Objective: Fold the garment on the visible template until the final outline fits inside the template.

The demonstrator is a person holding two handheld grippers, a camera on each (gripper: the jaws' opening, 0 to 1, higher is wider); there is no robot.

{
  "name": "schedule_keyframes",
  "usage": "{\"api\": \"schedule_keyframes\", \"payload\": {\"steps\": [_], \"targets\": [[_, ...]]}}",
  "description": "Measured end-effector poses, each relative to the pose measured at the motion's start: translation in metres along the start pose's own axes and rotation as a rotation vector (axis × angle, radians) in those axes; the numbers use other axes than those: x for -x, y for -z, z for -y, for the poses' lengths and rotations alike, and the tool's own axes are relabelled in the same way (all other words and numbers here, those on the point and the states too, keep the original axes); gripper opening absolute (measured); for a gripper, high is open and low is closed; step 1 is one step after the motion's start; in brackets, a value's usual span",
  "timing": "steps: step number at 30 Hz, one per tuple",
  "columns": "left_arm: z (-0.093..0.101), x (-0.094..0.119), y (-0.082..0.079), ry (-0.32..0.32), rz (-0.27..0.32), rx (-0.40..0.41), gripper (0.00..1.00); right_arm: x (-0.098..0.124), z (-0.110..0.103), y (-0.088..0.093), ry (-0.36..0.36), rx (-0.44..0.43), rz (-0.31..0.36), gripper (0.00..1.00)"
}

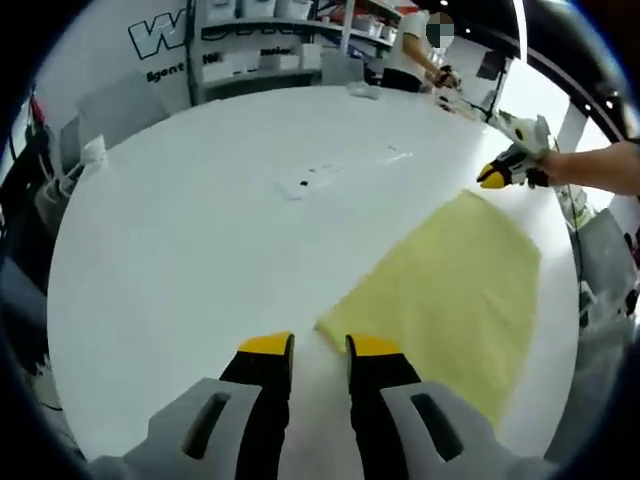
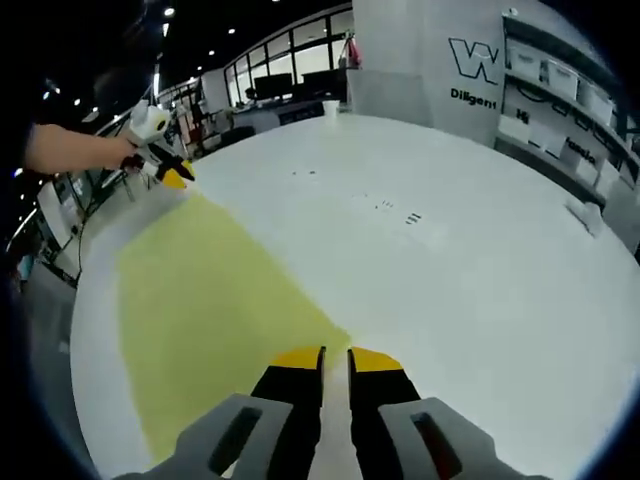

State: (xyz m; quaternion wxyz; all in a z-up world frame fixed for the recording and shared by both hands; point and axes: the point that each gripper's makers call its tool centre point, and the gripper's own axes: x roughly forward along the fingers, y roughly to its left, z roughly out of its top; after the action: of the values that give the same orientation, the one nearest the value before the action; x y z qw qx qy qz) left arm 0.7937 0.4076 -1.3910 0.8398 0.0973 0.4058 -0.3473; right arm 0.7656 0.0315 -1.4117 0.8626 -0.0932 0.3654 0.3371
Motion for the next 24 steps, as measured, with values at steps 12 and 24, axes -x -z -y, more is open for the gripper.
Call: {"api": "schedule_keyframes", "payload": {"steps": [12, 24], "targets": [[0.038, 0.032, 0.013, 0.019, 0.109, 0.051, 0.26, 0.030, -0.034, 0.011, -0.018, 0.008, 0.078, 0.11], [0.076, 0.046, 0.049, 0.038, 0.174, 0.080, 0.29, 0.055, -0.069, 0.036, -0.023, -0.006, 0.133, 0.14]]}}
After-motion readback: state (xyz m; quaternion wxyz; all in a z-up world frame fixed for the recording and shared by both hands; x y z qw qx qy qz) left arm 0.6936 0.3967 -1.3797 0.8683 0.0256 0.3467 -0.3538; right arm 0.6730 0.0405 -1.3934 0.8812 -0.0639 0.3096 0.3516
